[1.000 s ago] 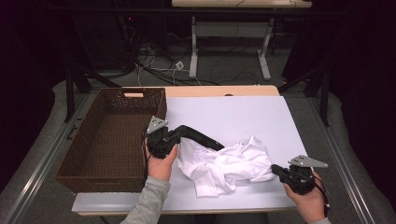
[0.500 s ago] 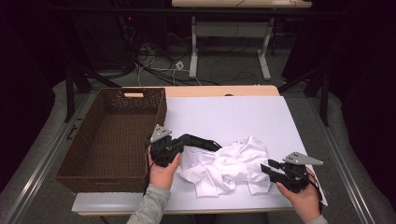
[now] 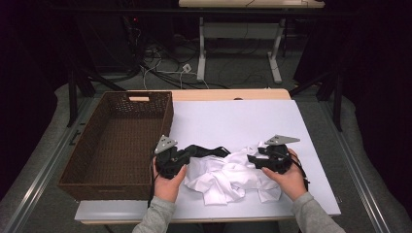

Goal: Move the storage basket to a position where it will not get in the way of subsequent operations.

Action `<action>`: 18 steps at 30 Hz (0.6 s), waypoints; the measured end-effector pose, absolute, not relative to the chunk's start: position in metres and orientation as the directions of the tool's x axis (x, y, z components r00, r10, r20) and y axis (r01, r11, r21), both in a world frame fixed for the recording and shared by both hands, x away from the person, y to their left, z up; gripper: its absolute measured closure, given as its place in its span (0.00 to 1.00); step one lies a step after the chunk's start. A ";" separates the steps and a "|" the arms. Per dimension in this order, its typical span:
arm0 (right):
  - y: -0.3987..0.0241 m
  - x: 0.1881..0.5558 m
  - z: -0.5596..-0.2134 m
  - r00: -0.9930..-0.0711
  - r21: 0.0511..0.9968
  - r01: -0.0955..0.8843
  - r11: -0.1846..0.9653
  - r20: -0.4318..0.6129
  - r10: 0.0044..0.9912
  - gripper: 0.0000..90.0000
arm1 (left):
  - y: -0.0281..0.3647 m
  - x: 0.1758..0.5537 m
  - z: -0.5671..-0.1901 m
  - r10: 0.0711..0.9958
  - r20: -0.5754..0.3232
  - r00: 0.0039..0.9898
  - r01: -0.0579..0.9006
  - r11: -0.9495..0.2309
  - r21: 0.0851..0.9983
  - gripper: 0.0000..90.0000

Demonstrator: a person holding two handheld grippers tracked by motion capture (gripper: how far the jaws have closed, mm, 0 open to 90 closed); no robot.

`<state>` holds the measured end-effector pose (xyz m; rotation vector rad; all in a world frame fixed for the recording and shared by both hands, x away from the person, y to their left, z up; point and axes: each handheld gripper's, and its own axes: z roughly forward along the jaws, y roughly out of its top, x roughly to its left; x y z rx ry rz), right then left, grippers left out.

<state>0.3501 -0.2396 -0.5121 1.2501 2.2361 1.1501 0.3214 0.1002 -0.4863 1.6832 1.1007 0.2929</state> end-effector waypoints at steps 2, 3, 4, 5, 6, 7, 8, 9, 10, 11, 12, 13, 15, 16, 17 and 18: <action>-0.232 0.359 -0.514 -0.574 0.767 0.564 0.307 0.096 0.814 0.47 | 0.101 0.321 -0.487 0.778 -0.313 0.544 0.519 -0.019 0.855 0.96; -0.229 0.363 -0.515 -0.577 0.761 0.571 0.308 0.105 0.810 0.46 | 0.102 0.320 -0.487 0.779 -0.314 0.542 0.518 -0.016 0.855 0.96; -0.225 0.367 -0.517 -0.589 0.753 0.576 0.318 0.112 0.800 0.44 | 0.102 0.320 -0.487 0.781 -0.313 0.541 0.517 -0.015 0.856 0.96; -0.225 0.367 -0.517 -0.589 0.753 0.576 0.318 0.112 0.800 0.44 | 0.102 0.320 -0.487 0.781 -0.313 0.541 0.517 -0.015 0.856 0.96; -0.219 0.372 -0.520 -0.611 0.749 0.565 0.346 0.098 0.785 0.43 | 0.103 0.319 -0.487 0.781 -0.315 0.538 0.517 -0.011 0.856 0.96; -0.217 0.374 -0.522 -0.616 0.748 0.561 0.355 0.091 0.782 0.43 | 0.103 0.319 -0.487 0.781 -0.315 0.539 0.518 -0.012 0.855 0.96; -0.215 0.376 -0.525 -0.619 0.737 0.567 0.367 0.088 0.781 0.43 | 0.102 0.319 -0.487 0.782 -0.313 0.539 0.517 -0.013 0.856 0.96; -0.213 0.379 -0.527 -0.624 0.730 0.568 0.380 0.081 0.778 0.43 | 0.102 0.319 -0.487 0.782 -0.311 0.539 0.516 -0.015 0.856 0.96; -0.212 0.380 -0.529 -0.627 0.728 0.568 0.383 0.082 0.774 0.43 | 0.102 0.319 -0.487 0.783 -0.310 0.539 0.516 -0.017 0.856 0.96; -0.211 0.382 -0.531 -0.633 0.722 0.568 0.395 0.077 0.770 0.43 | 0.102 0.319 -0.487 0.783 -0.309 0.540 0.517 -0.019 0.856 0.96; -0.210 0.383 -0.533 -0.635 0.717 0.571 0.400 0.077 0.768 0.44 | 0.102 0.319 -0.487 0.782 -0.310 0.540 0.517 -0.018 0.856 0.96; -0.210 0.383 -0.535 -0.641 0.710 0.572 0.410 0.076 0.764 0.46 | 0.102 0.319 -0.487 0.783 -0.310 0.540 0.517 -0.018 0.856 0.96; -0.209 0.383 -0.537 -0.659 0.704 0.571 0.422 0.087 0.747 0.53 | 0.103 0.320 -0.487 0.782 -0.313 0.539 0.517 -0.014 0.856 0.96; -0.208 0.383 -0.537 -0.666 0.696 0.577 0.427 0.099 0.739 0.55 | 0.103 0.320 -0.487 0.783 -0.313 0.538 0.517 -0.014 0.856 0.96; -0.207 0.382 -0.537 -0.674 0.694 0.570 0.439 0.090 0.733 0.60 | 0.103 0.320 -0.487 0.783 -0.312 0.538 0.517 -0.014 0.856 0.96; -0.206 0.381 -0.538 -0.681 0.683 0.569 0.458 0.078 0.728 0.67 | 0.103 0.320 -0.487 0.783 -0.312 0.537 0.517 -0.014 0.856 0.96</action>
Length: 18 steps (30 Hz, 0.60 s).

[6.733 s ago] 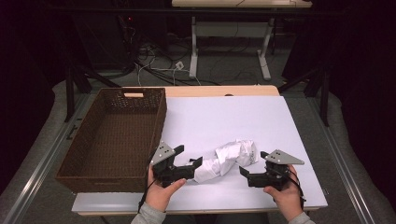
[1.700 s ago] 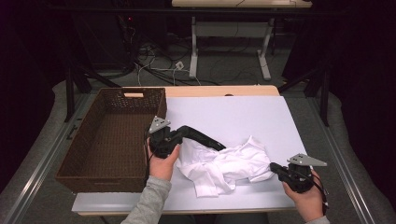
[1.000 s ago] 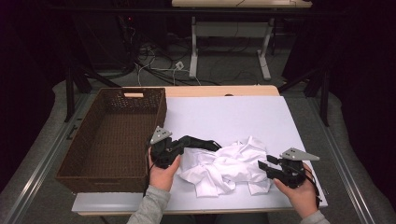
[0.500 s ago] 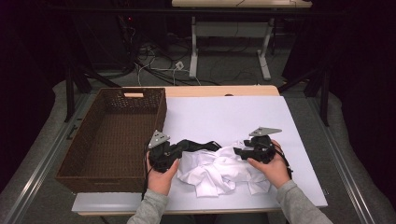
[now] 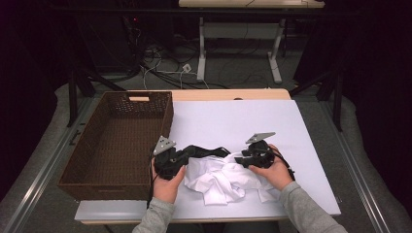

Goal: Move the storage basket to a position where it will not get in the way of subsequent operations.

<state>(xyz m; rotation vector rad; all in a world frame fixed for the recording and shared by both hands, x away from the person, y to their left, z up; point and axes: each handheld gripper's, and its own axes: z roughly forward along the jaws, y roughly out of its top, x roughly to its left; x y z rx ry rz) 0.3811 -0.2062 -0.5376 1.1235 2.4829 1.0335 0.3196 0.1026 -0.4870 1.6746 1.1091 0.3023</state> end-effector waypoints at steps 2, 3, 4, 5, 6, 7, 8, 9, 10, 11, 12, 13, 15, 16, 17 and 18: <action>-0.205 0.380 -0.539 -0.692 0.679 0.557 0.478 0.062 0.719 0.73 | 0.103 0.320 -0.487 0.784 -0.311 0.537 0.517 -0.015 0.856 0.96; -0.204 0.379 -0.538 -0.693 0.678 0.558 0.478 0.063 0.718 0.76 | 0.103 0.319 -0.487 0.785 -0.309 0.537 0.516 -0.015 0.857 0.96; -0.204 0.379 -0.538 -0.693 0.675 0.559 0.482 0.061 0.719 0.80 | 0.103 0.319 -0.487 0.786 -0.310 0.536 0.516 -0.014 0.856 0.96; -0.205 0.378 -0.538 -0.695 0.677 0.554 0.484 0.057 0.717 0.84 | 0.103 0.319 -0.488 0.785 -0.311 0.535 0.517 -0.013 0.856 0.96; -0.205 0.378 -0.537 -0.695 0.680 0.554 0.480 0.061 0.716 0.88 | 0.103 0.320 -0.488 0.785 -0.311 0.535 0.517 -0.013 0.856 0.96; -0.205 0.377 -0.536 -0.693 0.677 0.559 0.479 0.063 0.719 0.94 | 0.103 0.320 -0.488 0.785 -0.311 0.535 0.517 -0.013 0.856 0.96; -0.207 0.377 -0.535 -0.690 0.676 0.565 0.473 0.073 0.720 1.00 | 0.103 0.320 -0.487 0.785 -0.313 0.534 0.516 -0.010 0.856 0.96; -0.207 0.377 -0.534 -0.686 0.676 0.573 0.464 0.086 0.723 1.00 | 0.104 0.320 -0.487 0.786 -0.313 0.533 0.515 -0.008 0.857 0.96; -0.208 0.376 -0.533 -0.682 0.671 0.582 0.459 0.095 0.725 1.00 | 0.104 0.320 -0.487 0.786 -0.313 0.533 0.515 -0.008 0.857 0.96; -0.209 0.376 -0.533 -0.680 0.669 0.586 0.457 0.098 0.727 1.00 | 0.104 0.320 -0.486 0.787 -0.314 0.531 0.514 -0.005 0.858 0.96; -0.210 0.376 -0.532 -0.678 0.672 0.585 0.454 0.097 0.728 1.00 | 0.105 0.319 -0.486 0.787 -0.314 0.531 0.512 -0.003 0.859 0.96; -0.210 0.375 -0.531 -0.676 0.674 0.585 0.450 0.098 0.731 1.00 | 0.105 0.319 -0.485 0.787 -0.314 0.530 0.511 -0.001 0.860 0.96; -0.213 0.372 -0.528 -0.674 0.684 0.579 0.445 0.093 0.733 1.00 | 0.105 0.318 -0.483 0.787 -0.314 0.531 0.508 0.001 0.861 0.96; -0.215 0.371 -0.526 -0.672 0.690 0.574 0.441 0.089 0.735 1.00 | 0.105 0.318 -0.483 0.788 -0.312 0.531 0.506 0.000 0.862 0.96; -0.217 0.369 -0.524 -0.668 0.694 0.573 0.435 0.088 0.739 1.00 | 0.105 0.318 -0.483 0.787 -0.312 0.532 0.504 0.002 0.863 0.96; -0.220 0.367 -0.522 -0.664 0.704 0.567 0.427 0.084 0.743 1.00 | 0.105 0.318 -0.482 0.788 -0.311 0.532 0.502 0.003 0.865 0.96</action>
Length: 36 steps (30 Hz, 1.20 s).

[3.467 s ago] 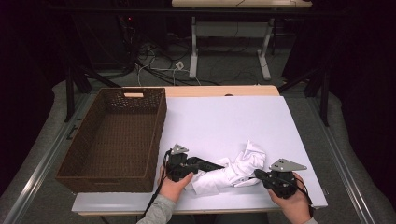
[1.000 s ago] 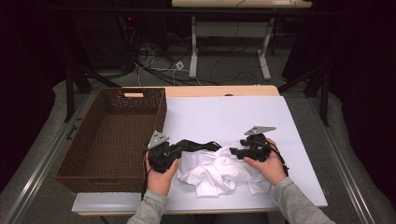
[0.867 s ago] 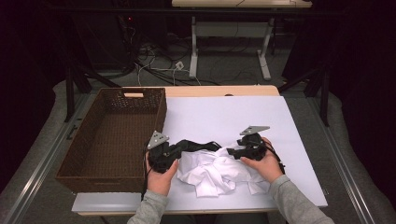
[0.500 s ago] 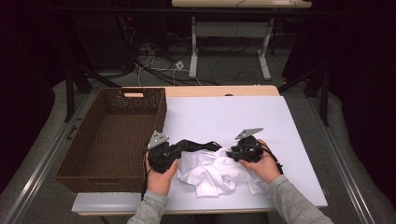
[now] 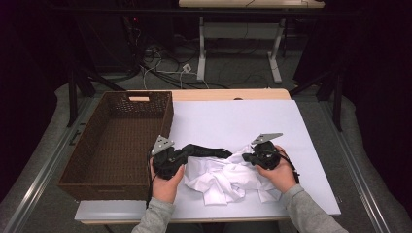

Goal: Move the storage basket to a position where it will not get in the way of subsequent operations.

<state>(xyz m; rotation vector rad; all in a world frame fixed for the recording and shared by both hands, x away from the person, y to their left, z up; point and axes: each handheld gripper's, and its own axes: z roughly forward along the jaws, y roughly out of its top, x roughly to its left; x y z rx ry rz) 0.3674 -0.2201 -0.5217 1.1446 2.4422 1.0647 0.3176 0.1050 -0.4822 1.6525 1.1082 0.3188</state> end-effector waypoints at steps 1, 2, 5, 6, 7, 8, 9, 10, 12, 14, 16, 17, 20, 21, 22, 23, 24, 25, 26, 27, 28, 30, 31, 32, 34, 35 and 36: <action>-0.225 0.365 -0.518 -0.655 0.718 0.562 0.411 0.084 0.751 1.00 | 0.105 0.317 -0.482 0.788 -0.310 0.532 0.501 0.002 0.865 0.96; -0.228 0.364 -0.516 -0.651 0.726 0.559 0.401 0.085 0.754 1.00 | 0.105 0.317 -0.482 0.788 -0.307 0.533 0.499 0.000 0.867 0.96; -0.240 0.358 -0.508 -0.633 0.754 0.549 0.360 0.094 0.769 1.00 | 0.105 0.317 -0.481 0.789 -0.307 0.532 0.495 0.003 0.869 0.96; -0.245 0.355 -0.505 -0.624 0.765 0.544 0.344 0.095 0.776 1.00 | 0.105 0.317 -0.481 0.790 -0.307 0.531 0.494 0.005 0.869 0.96; -0.249 0.352 -0.502 -0.618 0.772 0.543 0.331 0.100 0.780 1.00 | 0.105 0.317 -0.480 0.789 -0.308 0.532 0.494 0.006 0.869 0.96; -0.253 0.349 -0.499 -0.616 0.779 0.538 0.322 0.102 0.781 1.00 | 0.105 0.316 -0.480 0.790 -0.307 0.531 0.493 0.006 0.870 0.96; -0.257 0.345 -0.497 -0.611 0.786 0.535 0.310 0.106 0.785 1.00 | 0.105 0.316 -0.480 0.790 -0.307 0.531 0.493 0.006 0.870 0.96; -0.262 0.339 -0.494 -0.608 0.794 0.527 0.304 0.102 0.788 1.00 | 0.104 0.316 -0.480 0.790 -0.306 0.531 0.492 0.006 0.870 0.96; -0.269 0.328 -0.491 -0.603 0.800 0.524 0.292 0.106 0.790 1.00 | 0.104 0.316 -0.480 0.789 -0.305 0.533 0.494 0.003 0.870 0.96; -0.274 0.317 -0.490 -0.596 0.808 0.517 0.281 0.105 0.796 1.00 | 0.103 0.315 -0.480 0.790 -0.302 0.534 0.494 -0.002 0.869 0.96; -0.279 0.305 -0.490 -0.596 0.809 0.518 0.278 0.108 0.796 1.00 | 0.102 0.315 -0.481 0.788 -0.300 0.537 0.496 -0.006 0.868 0.96; -0.279 0.305 -0.490 -0.596 0.809 0.518 0.278 0.108 0.796 1.00 | 0.102 0.315 -0.481 0.788 -0.300 0.537 0.496 -0.006 0.868 0.96; -0.283 0.281 -0.496 -0.592 0.798 0.529 0.289 0.103 0.799 1.00 | 0.099 0.313 -0.481 0.788 -0.293 0.542 0.496 -0.018 0.868 0.96; -0.283 0.281 -0.496 -0.592 0.798 0.529 0.289 0.103 0.799 1.00 | 0.099 0.313 -0.481 0.788 -0.293 0.542 0.496 -0.018 0.868 0.96; -0.284 0.272 -0.502 -0.590 0.787 0.545 0.291 0.113 0.799 1.00 | 0.098 0.312 -0.482 0.787 -0.293 0.543 0.498 -0.022 0.867 0.96; -0.285 0.269 -0.504 -0.590 0.779 0.552 0.298 0.113 0.799 1.00 | 0.098 0.312 -0.482 0.786 -0.291 0.546 0.498 -0.025 0.867 0.96; -0.285 0.265 -0.507 -0.590 0.774 0.559 0.298 0.118 0.799 1.00 | 0.097 0.311 -0.483 0.785 -0.292 0.547 0.499 -0.026 0.866 0.96; -0.284 0.262 -0.510 -0.592 0.768 0.562 0.305 0.116 0.798 1.00 | 0.097 0.311 -0.483 0.784 -0.290 0.549 0.500 -0.030 0.865 0.96; -0.284 0.259 -0.513 -0.593 0.758 0.572 0.315 0.116 0.797 1.00 | 0.097 0.310 -0.483 0.782 -0.289 0.552 0.501 -0.034 0.865 0.96; -0.283 0.257 -0.516 -0.595 0.752 0.576 0.321 0.116 0.795 1.00 | 0.096 0.310 -0.484 0.781 -0.289 0.553 0.502 -0.035 0.864 0.96; -0.282 0.255 -0.520 -0.596 0.747 0.579 0.327 0.114 0.795 1.00 | 0.096 0.309 -0.485 0.781 -0.286 0.555 0.503 -0.041 0.863 0.96; -0.282 0.253 -0.525 -0.593 0.736 0.594 0.325 0.128 0.795 1.00 | 0.095 0.308 -0.486 0.781 -0.283 0.556 0.506 -0.048 0.861 0.96; -0.282 0.253 -0.528 -0.593 0.733 0.599 0.323 0.134 0.794 1.00 | 0.095 0.308 -0.487 0.781 -0.279 0.559 0.506 -0.054 0.861 0.96; -0.282 0.253 -0.529 -0.593 0.727 0.603 0.329 0.132 0.795 1.00 | 0.095 0.307 -0.488 0.782 -0.278 0.558 0.509 -0.058 0.859 0.96; -0.283 0.254 -0.533 -0.588 0.724 0.611 0.321 0.142 0.796 1.00 | 0.095 0.306 -0.491 0.783 -0.274 0.559 0.513 -0.066 0.856 0.96; -0.283 0.254 -0.535 -0.583 0.723 0.615 0.314 0.150 0.798 1.00 | 0.096 0.305 -0.493 0.783 -0.273 0.559 0.517 -0.071 0.853 0.96; -0.283 0.255 -0.538 -0.580 0.720 0.622 0.308 0.159 0.799 1.00 | 0.097 0.304 -0.494 0.783 -0.268 0.561 0.517 -0.078 0.852 0.96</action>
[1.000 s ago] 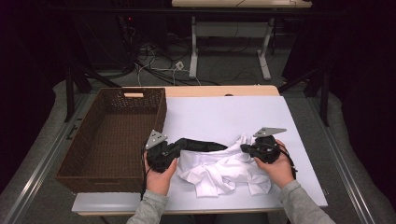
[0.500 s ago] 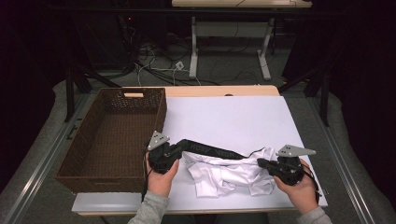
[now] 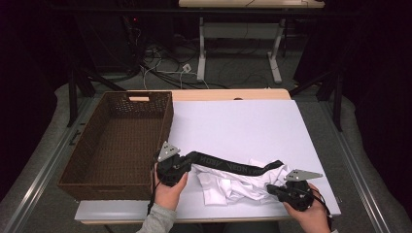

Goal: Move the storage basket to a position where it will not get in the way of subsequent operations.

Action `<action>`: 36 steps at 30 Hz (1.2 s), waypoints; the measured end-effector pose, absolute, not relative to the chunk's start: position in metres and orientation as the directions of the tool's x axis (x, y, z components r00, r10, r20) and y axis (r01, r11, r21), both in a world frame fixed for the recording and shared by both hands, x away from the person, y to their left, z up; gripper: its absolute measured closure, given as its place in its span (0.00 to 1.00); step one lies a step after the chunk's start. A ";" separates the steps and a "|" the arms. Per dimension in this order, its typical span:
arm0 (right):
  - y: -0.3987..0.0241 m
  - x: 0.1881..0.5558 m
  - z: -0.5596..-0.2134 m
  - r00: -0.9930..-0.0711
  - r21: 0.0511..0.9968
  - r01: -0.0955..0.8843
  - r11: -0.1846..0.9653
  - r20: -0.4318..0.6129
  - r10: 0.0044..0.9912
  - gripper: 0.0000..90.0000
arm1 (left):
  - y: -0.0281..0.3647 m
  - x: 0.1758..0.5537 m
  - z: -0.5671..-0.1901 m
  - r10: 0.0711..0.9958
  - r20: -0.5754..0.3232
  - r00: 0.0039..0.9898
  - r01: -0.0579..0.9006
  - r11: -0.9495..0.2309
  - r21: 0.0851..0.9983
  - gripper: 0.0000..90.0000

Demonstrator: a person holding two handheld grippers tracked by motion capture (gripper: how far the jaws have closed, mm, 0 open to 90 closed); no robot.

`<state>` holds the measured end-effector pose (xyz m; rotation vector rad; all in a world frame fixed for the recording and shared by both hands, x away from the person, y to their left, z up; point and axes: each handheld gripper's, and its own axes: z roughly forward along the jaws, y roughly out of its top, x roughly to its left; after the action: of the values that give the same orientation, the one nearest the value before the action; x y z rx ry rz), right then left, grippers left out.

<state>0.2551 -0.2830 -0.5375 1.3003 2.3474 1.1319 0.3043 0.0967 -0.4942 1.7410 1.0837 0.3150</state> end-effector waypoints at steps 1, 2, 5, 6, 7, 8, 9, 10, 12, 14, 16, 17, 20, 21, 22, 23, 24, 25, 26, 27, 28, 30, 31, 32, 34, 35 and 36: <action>-0.283 0.256 -0.539 -0.581 0.723 0.621 0.304 0.165 0.797 1.00 | 0.097 0.304 -0.496 0.784 -0.274 0.558 0.521 -0.074 0.850 0.96; -0.284 0.256 -0.539 -0.581 0.720 0.624 0.303 0.169 0.796 1.00 | 0.098 0.303 -0.498 0.785 -0.272 0.557 0.523 -0.077 0.849 0.96; -0.285 0.256 -0.536 -0.578 0.733 0.616 0.289 0.172 0.798 0.98 | 0.099 0.303 -0.502 0.787 -0.280 0.551 0.534 -0.075 0.842 0.96; -0.286 0.256 -0.535 -0.580 0.738 0.612 0.284 0.175 0.796 0.96 | 0.099 0.303 -0.503 0.787 -0.281 0.549 0.536 -0.074 0.841 0.96; -0.286 0.255 -0.534 -0.578 0.737 0.614 0.281 0.177 0.797 0.94 | 0.099 0.303 -0.502 0.786 -0.282 0.551 0.535 -0.073 0.841 0.96; -0.286 0.255 -0.533 -0.575 0.744 0.609 0.276 0.175 0.799 0.93 | 0.099 0.303 -0.502 0.785 -0.282 0.551 0.534 -0.072 0.842 0.96; -0.287 0.255 -0.532 -0.575 0.745 0.606 0.277 0.170 0.800 0.91 | 0.100 0.303 -0.502 0.784 -0.287 0.550 0.536 -0.069 0.841 0.96; -0.287 0.255 -0.531 -0.574 0.748 0.605 0.271 0.175 0.800 0.87 | 0.100 0.303 -0.501 0.783 -0.288 0.551 0.535 -0.067 0.842 0.96; -0.288 0.255 -0.529 -0.574 0.759 0.599 0.255 0.185 0.798 0.83 | 0.100 0.303 -0.501 0.781 -0.290 0.553 0.534 -0.065 0.843 0.96; -0.290 0.255 -0.526 -0.570 0.762 0.601 0.241 0.197 0.798 0.79 | 0.100 0.303 -0.500 0.780 -0.293 0.553 0.535 -0.063 0.842 0.96; -0.292 0.257 -0.523 -0.572 0.768 0.596 0.234 0.201 0.795 0.76 | 0.100 0.303 -0.501 0.780 -0.294 0.552 0.536 -0.062 0.842 0.96; -0.293 0.258 -0.522 -0.569 0.772 0.594 0.225 0.206 0.796 0.75 | 0.100 0.303 -0.501 0.780 -0.292 0.554 0.535 -0.064 0.843 0.96; -0.295 0.261 -0.517 -0.561 0.781 0.588 0.211 0.206 0.802 0.69 | 0.100 0.302 -0.501 0.780 -0.293 0.552 0.535 -0.062 0.843 0.96; -0.295 0.261 -0.516 -0.562 0.782 0.586 0.213 0.203 0.802 0.68 | 0.100 0.302 -0.501 0.780 -0.293 0.552 0.535 -0.062 0.843 0.96; -0.296 0.261 -0.514 -0.564 0.786 0.581 0.211 0.202 0.801 0.66 | 0.099 0.302 -0.501 0.780 -0.293 0.553 0.535 -0.063 0.842 0.96; -0.296 0.261 -0.513 -0.565 0.792 0.574 0.208 0.199 0.801 0.65 | 0.099 0.302 -0.501 0.780 -0.293 0.553 0.535 -0.063 0.842 0.96; -0.296 0.262 -0.512 -0.564 0.797 0.570 0.202 0.200 0.801 0.63 | 0.099 0.302 -0.501 0.780 -0.294 0.553 0.535 -0.062 0.843 0.96; -0.297 0.262 -0.511 -0.565 0.800 0.565 0.201 0.198 0.801 0.63 | 0.099 0.302 -0.501 0.779 -0.296 0.552 0.535 -0.059 0.843 0.96; -0.299 0.262 -0.509 -0.560 0.800 0.567 0.196 0.200 0.804 0.62 | 0.099 0.302 -0.501 0.779 -0.296 0.552 0.536 -0.059 0.842 0.96; -0.299 0.262 -0.509 -0.560 0.800 0.567 0.196 0.200 0.804 0.62 | 0.099 0.302 -0.501 0.779 -0.296 0.552 0.536 -0.059 0.842 0.96; -0.301 0.263 -0.506 -0.553 0.806 0.561 0.188 0.196 0.810 0.61 | 0.099 0.302 -0.500 0.778 -0.297 0.553 0.535 -0.059 0.843 0.96; -0.304 0.265 -0.502 -0.544 0.808 0.562 0.179 0.198 0.815 0.60 | 0.099 0.302 -0.500 0.778 -0.297 0.553 0.535 -0.059 0.843 0.96; -0.306 0.267 -0.500 -0.545 0.809 0.558 0.184 0.190 0.817 0.59 | 0.099 0.302 -0.500 0.778 -0.297 0.554 0.534 -0.058 0.843 0.96; -0.308 0.269 -0.498 -0.539 0.810 0.557 0.183 0.185 0.822 0.58 | 0.099 0.302 -0.500 0.778 -0.297 0.554 0.534 -0.059 0.843 0.96; -0.310 0.273 -0.495 -0.540 0.810 0.554 0.191 0.175 0.823 0.56 | 0.099 0.302 -0.500 0.778 -0.297 0.554 0.535 -0.059 0.843 0.96; -0.311 0.275 -0.493 -0.536 0.810 0.554 0.193 0.170 0.827 0.55 | 0.099 0.301 -0.500 0.778 -0.296 0.554 0.535 -0.060 0.843 0.96; -0.311 0.277 -0.491 -0.534 0.812 0.550 0.193 0.164 0.830 0.55 | 0.099 0.301 -0.500 0.778 -0.296 0.554 0.534 -0.060 0.843 0.96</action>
<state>0.2774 -0.3113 -0.4910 1.3051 2.1625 1.2632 0.3014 0.0991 -0.5000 1.7279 1.0992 0.2866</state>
